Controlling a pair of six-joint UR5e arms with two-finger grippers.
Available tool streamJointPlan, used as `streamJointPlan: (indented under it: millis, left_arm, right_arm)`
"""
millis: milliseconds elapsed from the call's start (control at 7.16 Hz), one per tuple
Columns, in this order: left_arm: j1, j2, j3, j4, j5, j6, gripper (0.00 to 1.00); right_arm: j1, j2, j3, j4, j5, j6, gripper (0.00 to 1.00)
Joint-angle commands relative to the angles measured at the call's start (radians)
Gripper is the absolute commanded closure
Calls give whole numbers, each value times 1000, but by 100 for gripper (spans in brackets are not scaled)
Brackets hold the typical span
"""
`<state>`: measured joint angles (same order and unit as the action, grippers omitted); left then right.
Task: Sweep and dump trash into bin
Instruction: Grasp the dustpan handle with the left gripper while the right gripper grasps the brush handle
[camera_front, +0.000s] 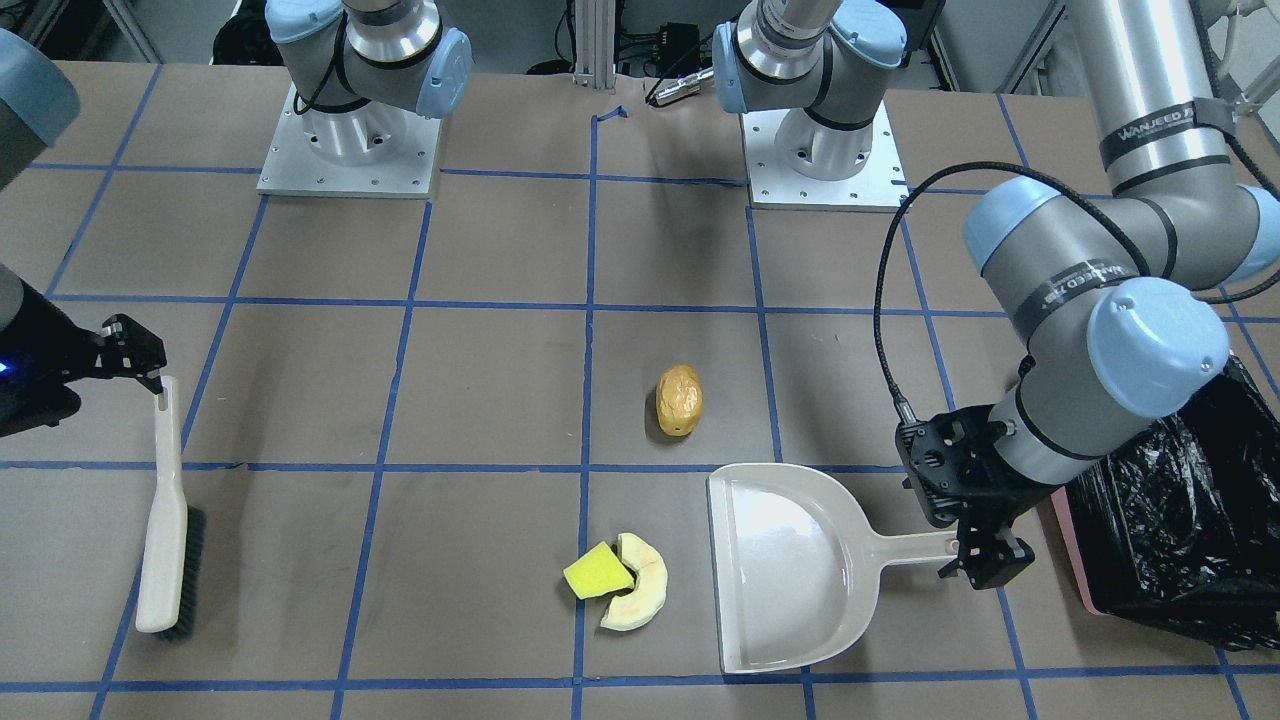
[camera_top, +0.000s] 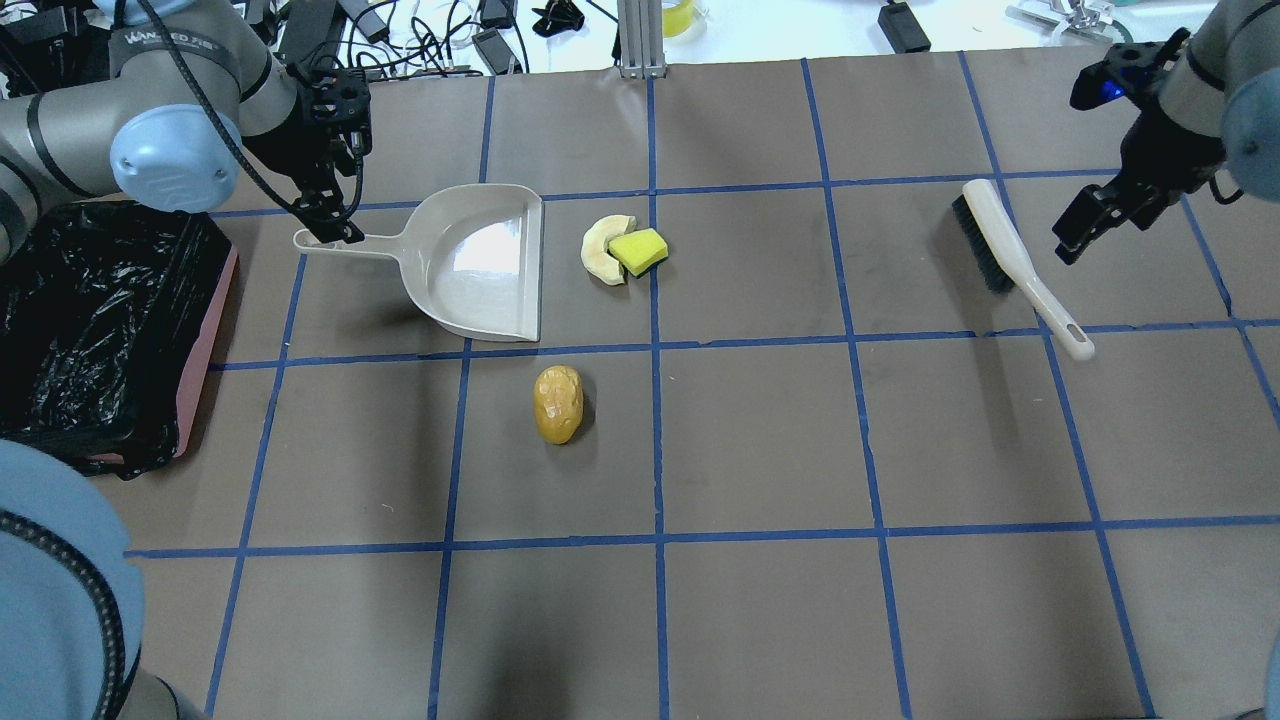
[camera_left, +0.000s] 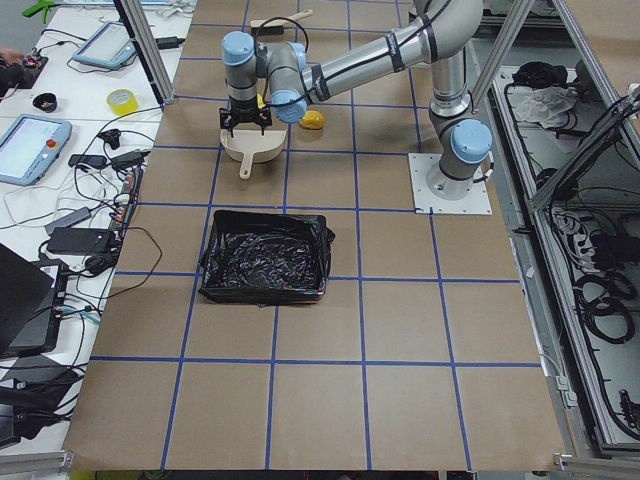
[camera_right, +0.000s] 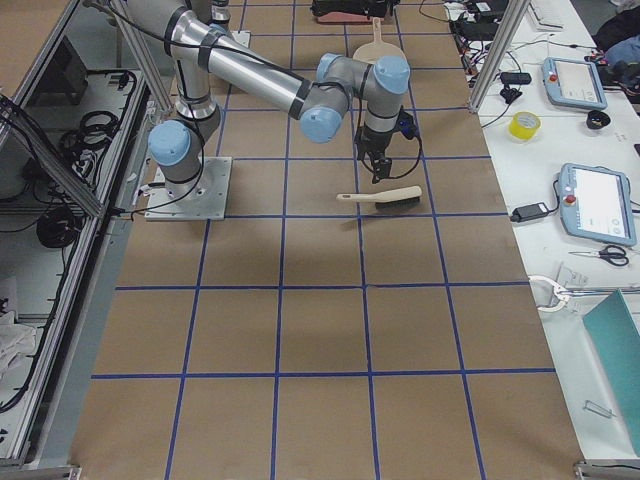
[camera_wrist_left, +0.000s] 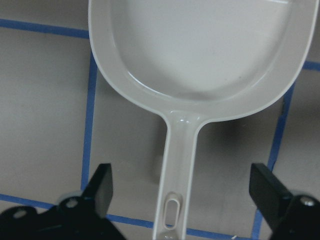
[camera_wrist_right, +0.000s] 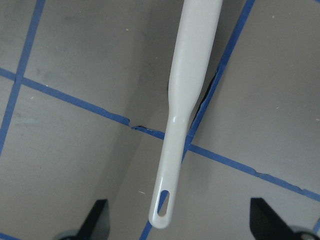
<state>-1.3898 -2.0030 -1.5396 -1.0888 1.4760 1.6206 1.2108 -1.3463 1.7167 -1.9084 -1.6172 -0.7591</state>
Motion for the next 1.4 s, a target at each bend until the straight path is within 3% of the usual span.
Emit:
streamJointPlan:
  millis: [0,978,1257]
  left_arm:
    - [23,-65,-5,29,-43,30,4]
    - [23,-118,-33,6,-36,62,4]
    - [23,-134,-31,10,-43,50,4]
  right_arm:
    - [0,33,84,-139,2,-8,0]
    - [-26,122,87,-155,-13,-2,1]
    - [-27,124,102,-155,-13,15,7]
